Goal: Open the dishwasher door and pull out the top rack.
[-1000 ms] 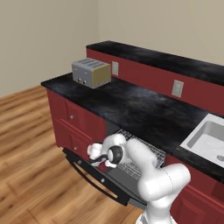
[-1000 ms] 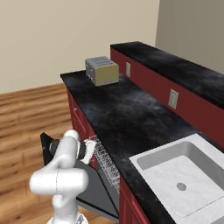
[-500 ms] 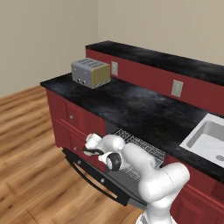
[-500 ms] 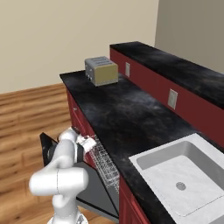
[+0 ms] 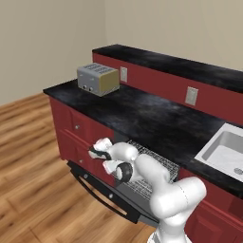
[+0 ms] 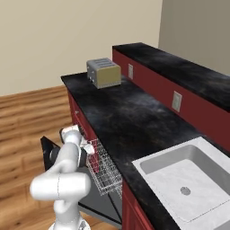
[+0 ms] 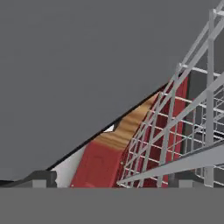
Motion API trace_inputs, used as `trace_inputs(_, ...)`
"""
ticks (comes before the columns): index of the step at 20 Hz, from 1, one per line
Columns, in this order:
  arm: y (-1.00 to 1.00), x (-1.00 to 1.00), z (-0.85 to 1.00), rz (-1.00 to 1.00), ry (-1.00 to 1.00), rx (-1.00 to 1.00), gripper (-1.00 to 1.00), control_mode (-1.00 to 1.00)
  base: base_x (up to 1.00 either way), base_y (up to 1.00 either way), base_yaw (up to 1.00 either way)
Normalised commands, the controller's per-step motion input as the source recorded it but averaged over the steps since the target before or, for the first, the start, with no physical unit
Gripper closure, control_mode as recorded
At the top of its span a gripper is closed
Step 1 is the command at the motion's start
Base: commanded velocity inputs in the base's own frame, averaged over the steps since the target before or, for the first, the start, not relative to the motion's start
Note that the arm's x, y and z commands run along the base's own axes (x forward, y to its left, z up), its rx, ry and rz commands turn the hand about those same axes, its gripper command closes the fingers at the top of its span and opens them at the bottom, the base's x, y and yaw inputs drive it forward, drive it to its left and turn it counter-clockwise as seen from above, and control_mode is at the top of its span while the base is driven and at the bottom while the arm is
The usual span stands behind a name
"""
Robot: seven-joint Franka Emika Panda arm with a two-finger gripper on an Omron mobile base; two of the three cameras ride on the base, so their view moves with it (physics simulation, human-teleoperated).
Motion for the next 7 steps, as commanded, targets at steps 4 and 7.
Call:
trace_inputs(4, 0.81, -0.81, -0.77, 0.0, 0.34, 0.54, -1.0, -1.0, 0.0, 0.0, 0.0)
trace_inputs(7, 0.81, -0.86, -0.67, 0.0, 0.24, 0.41, -1.0, -1.0, 0.0, 0.0, 0.0)
